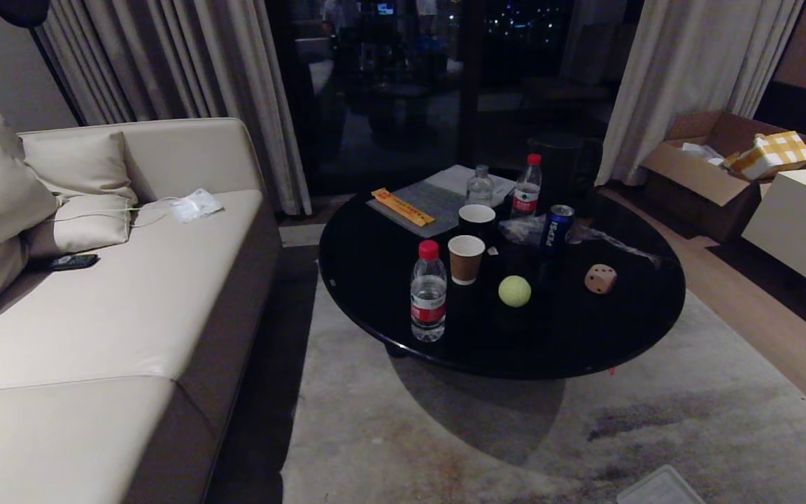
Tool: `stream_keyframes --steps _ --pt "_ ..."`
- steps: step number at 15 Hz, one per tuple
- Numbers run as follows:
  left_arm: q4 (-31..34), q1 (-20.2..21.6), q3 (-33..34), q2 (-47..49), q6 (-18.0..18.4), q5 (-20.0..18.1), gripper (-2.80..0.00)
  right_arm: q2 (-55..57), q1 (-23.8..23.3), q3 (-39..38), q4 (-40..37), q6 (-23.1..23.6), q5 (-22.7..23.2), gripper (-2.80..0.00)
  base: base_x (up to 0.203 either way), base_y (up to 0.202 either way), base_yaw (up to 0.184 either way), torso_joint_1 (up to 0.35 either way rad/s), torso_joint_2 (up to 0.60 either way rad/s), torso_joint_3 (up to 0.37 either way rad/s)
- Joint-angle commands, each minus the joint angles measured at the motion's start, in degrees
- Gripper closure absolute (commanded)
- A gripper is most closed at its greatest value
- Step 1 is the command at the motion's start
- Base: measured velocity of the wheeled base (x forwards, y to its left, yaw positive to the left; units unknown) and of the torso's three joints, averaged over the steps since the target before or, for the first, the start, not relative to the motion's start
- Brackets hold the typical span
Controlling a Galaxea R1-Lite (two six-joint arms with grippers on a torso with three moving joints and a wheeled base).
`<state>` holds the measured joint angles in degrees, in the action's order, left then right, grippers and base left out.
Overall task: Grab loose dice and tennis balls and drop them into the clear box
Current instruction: Pick up toys out of the box
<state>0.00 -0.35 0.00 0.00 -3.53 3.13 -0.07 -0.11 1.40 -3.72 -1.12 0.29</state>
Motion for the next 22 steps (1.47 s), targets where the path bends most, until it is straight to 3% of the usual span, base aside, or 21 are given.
stream_keyframes --steps 1,18,22 --pt "0.0 0.0 0.1 0.1 -0.1 0.0 0.00 0.1 0.0 0.0 0.0 0.0 0.0 0.00 0.185 0.000 0.000 0.006 0.00 0.002" --pt "0.0 0.0 0.1 0.1 -0.2 0.1 0.00 0.1 0.0 0.0 0.0 0.0 0.0 0.00 0.181 0.000 0.000 0.001 0.00 0.003" --pt "0.0 0.0 0.1 0.1 -0.2 0.1 0.00 0.1 0.0 0.0 0.0 0.1 0.0 0.00 0.023 0.000 0.000 0.002 0.00 0.000"
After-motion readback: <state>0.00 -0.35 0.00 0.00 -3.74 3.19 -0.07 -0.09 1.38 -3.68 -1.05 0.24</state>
